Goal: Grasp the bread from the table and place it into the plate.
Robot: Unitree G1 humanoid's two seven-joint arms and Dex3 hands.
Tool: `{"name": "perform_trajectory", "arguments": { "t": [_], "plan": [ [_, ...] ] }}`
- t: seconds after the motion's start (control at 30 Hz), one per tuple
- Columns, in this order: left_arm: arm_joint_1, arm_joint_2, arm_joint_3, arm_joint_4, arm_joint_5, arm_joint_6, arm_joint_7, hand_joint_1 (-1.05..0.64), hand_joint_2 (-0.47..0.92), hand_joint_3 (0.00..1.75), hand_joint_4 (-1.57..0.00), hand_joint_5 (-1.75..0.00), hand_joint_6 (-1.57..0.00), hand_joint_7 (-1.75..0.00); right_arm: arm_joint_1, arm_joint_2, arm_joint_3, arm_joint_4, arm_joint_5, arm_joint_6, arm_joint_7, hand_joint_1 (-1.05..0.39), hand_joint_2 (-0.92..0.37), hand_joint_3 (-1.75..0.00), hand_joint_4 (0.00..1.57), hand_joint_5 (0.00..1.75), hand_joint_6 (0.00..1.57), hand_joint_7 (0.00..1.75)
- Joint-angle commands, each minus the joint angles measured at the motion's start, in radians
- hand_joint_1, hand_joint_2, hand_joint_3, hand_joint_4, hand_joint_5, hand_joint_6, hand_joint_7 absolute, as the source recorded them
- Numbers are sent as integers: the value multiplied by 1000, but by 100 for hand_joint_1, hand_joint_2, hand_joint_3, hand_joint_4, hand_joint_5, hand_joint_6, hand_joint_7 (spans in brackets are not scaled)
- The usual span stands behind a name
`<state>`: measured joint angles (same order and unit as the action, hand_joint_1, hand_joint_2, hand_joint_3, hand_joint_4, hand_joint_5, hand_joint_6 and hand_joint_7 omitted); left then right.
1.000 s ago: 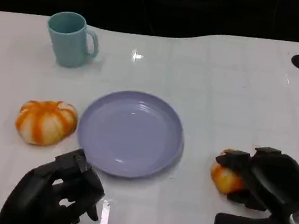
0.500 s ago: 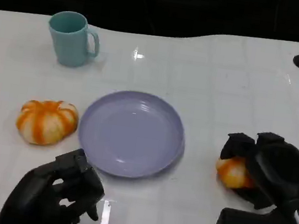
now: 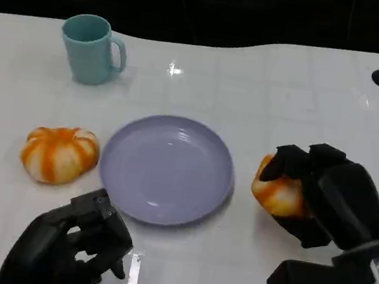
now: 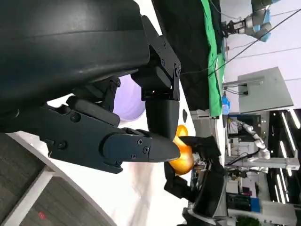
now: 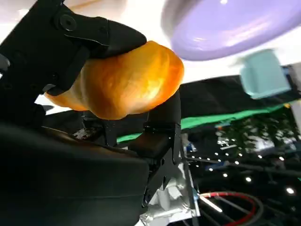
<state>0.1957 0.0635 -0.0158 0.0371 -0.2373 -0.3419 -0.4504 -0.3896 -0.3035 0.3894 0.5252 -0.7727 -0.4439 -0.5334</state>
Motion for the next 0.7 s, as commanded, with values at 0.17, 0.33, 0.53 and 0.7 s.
{"name": "perform_trajectory", "arguments": {
  "t": [0.17,0.33,0.53,0.7],
  "plan": [
    [4,8,-5,3,10,-12,5,-57,92,30,-66,-175,-60,-149,-93,94,1,7,61,-1,85,-18,-28,-140,99,175,75,175],
    [7,-1,-10,-6,10,-2,9,-56,92,30,-66,-175,-61,-149,-179,178,21,107,58,7,89,-18,-27,-144,100,175,76,174],
    [10,-3,-17,-15,17,0,10,-56,92,30,-66,-175,-61,-148,-276,262,53,244,58,19,98,-17,-25,-144,100,175,76,175],
    [8,-1,-25,-12,24,-13,7,-56,92,31,-66,-175,-61,-150,-361,323,82,387,51,28,95,-18,-25,-143,100,175,75,174]
  ]
}}
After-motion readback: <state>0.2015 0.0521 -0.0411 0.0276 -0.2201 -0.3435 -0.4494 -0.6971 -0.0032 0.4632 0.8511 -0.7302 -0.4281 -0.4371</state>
